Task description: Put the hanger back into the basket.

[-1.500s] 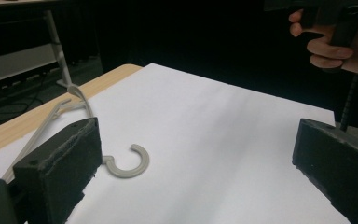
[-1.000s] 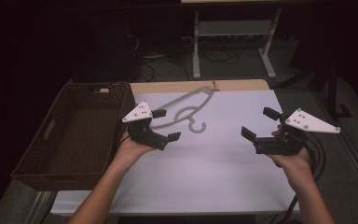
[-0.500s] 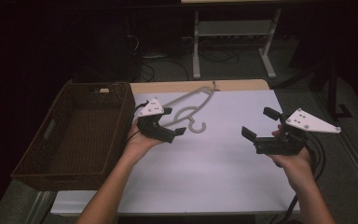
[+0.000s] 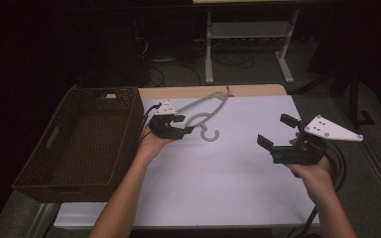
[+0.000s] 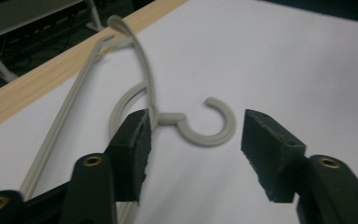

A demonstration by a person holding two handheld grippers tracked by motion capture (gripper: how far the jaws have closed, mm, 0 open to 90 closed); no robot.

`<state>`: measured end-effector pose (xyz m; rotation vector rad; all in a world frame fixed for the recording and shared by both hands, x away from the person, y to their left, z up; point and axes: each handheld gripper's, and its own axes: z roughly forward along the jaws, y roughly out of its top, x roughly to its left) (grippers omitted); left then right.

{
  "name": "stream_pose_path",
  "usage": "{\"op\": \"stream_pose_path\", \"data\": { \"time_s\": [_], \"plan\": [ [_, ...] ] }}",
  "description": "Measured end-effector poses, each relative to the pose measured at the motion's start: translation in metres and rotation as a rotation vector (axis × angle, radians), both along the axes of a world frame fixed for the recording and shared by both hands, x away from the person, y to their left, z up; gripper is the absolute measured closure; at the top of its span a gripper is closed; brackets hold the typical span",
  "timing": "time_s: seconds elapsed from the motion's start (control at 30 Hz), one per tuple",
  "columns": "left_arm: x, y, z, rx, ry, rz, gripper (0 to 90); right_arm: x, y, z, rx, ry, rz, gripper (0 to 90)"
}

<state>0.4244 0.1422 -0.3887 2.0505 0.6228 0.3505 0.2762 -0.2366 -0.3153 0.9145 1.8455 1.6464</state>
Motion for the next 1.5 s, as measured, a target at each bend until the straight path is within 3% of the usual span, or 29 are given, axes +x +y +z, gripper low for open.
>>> {"op": "stream_pose_path", "data": {
  "time_s": [0.07, 0.1, 0.37, 0.4, 0.47, 0.57, 0.87, 0.93, 1.1, 1.13, 1.33, 1.5],
  "plan": [
    [0.006, 0.001, -0.005, 0.025, 0.004, 0.016, 47.2, 0.0, 0.0, 0.0, 0.003, 0.002, -0.001, 0.0],
    [0.012, 0.003, -0.009, 0.073, 0.004, 0.027, 49.7, 0.0, 0.0, 0.0, 0.002, 0.001, 0.0, 0.0],
    [0.03, 0.007, -0.025, 0.125, 0.05, 0.051, 62.6, 0.0, 0.001, -0.001, -0.001, 0.007, 0.004, 0.0],
    [0.032, 0.007, -0.027, 0.117, 0.057, 0.047, 63.9, 0.001, 0.001, -0.002, 0.0, 0.009, 0.004, 0.0],
    [0.034, 0.007, -0.032, 0.154, 0.07, 0.049, 64.0, 0.001, 0.001, -0.002, -0.001, 0.008, 0.004, 0.0],
    [0.04, 0.008, -0.041, 0.171, 0.084, 0.052, 68.0, 0.001, 0.001, -0.002, -0.003, 0.01, 0.007, 0.0],
    [0.046, 0.011, -0.05, 0.165, 0.127, 0.062, 72.0, 0.001, 0.003, -0.004, -0.009, 0.012, 0.013, 0.0],
    [0.048, 0.011, -0.052, 0.193, 0.12, 0.06, 72.6, 0.001, 0.003, -0.004, -0.009, 0.016, 0.015, 0.0],
    [0.05, 0.012, -0.057, 0.206, 0.146, 0.043, 74.2, 0.001, 0.003, -0.004, -0.007, 0.015, 0.014, 0.0],
    [0.049, 0.011, -0.059, 0.186, 0.16, 0.049, 74.5, 0.001, 0.003, -0.004, -0.007, 0.016, 0.014, 0.0],
    [0.051, 0.014, -0.059, 0.182, 0.174, 0.029, 77.8, 0.001, 0.002, -0.004, -0.007, 0.018, 0.013, 0.0],
    [0.047, 0.01, -0.059, 0.153, 0.204, 0.007, 80.6, 0.001, 0.002, -0.005, -0.008, 0.014, 0.013, 0.0]
  ]
}}
